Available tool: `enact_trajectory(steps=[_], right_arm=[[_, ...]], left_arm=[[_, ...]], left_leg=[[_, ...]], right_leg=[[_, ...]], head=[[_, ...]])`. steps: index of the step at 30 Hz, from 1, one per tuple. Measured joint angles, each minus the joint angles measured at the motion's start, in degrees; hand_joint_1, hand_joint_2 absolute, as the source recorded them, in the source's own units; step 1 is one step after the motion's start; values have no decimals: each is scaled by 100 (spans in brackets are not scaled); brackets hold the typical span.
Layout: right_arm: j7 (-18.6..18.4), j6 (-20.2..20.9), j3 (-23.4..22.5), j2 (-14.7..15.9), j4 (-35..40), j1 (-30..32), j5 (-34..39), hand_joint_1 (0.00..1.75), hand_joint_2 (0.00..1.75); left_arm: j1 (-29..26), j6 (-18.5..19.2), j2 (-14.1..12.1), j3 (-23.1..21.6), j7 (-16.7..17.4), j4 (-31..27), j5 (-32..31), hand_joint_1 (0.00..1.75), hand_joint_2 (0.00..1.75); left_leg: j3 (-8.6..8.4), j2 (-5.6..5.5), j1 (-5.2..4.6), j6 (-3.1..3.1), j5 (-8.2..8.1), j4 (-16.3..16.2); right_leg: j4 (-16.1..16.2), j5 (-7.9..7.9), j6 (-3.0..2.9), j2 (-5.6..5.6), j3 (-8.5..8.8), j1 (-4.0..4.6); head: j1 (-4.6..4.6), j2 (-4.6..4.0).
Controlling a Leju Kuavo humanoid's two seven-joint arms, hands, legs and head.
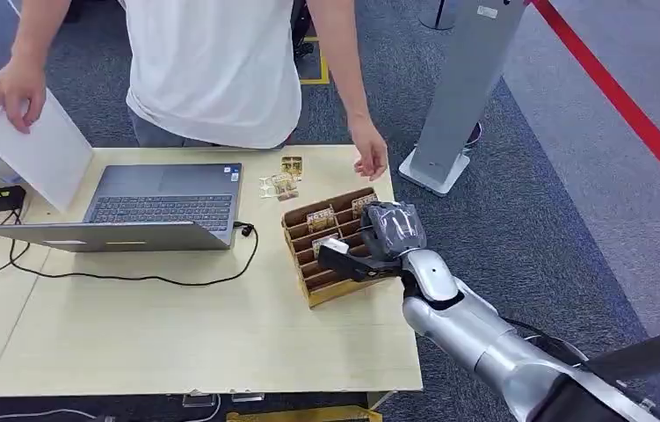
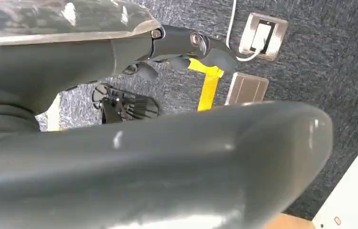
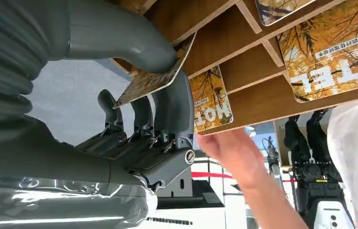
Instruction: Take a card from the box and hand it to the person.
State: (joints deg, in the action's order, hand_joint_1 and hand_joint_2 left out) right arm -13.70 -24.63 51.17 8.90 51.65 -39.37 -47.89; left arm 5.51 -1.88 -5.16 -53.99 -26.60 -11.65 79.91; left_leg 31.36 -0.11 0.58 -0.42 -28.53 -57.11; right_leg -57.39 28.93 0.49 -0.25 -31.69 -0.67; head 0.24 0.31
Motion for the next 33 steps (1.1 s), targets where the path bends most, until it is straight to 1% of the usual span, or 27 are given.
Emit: enact_trajectory(steps=[18, 33], right_arm=[[-114, 0, 0, 9, 225, -8, -22, 131, 175], [-105, 11, 0, 11, 319, -28, 22, 131, 175]], left_arm=[[-6, 0, 0, 0, 0, 0, 22, 0, 0], [-13, 7, 0, -2, -105, 0, 31, 0, 0]], left_leg=[[1, 0, 0, 0, 0, 0], [0, 0, 0, 0, 0, 0]], right_leg=[[0, 0, 0, 0, -1, 0], [0, 0, 0, 1, -1, 0]], head=[[-2, 0], [0, 0]])
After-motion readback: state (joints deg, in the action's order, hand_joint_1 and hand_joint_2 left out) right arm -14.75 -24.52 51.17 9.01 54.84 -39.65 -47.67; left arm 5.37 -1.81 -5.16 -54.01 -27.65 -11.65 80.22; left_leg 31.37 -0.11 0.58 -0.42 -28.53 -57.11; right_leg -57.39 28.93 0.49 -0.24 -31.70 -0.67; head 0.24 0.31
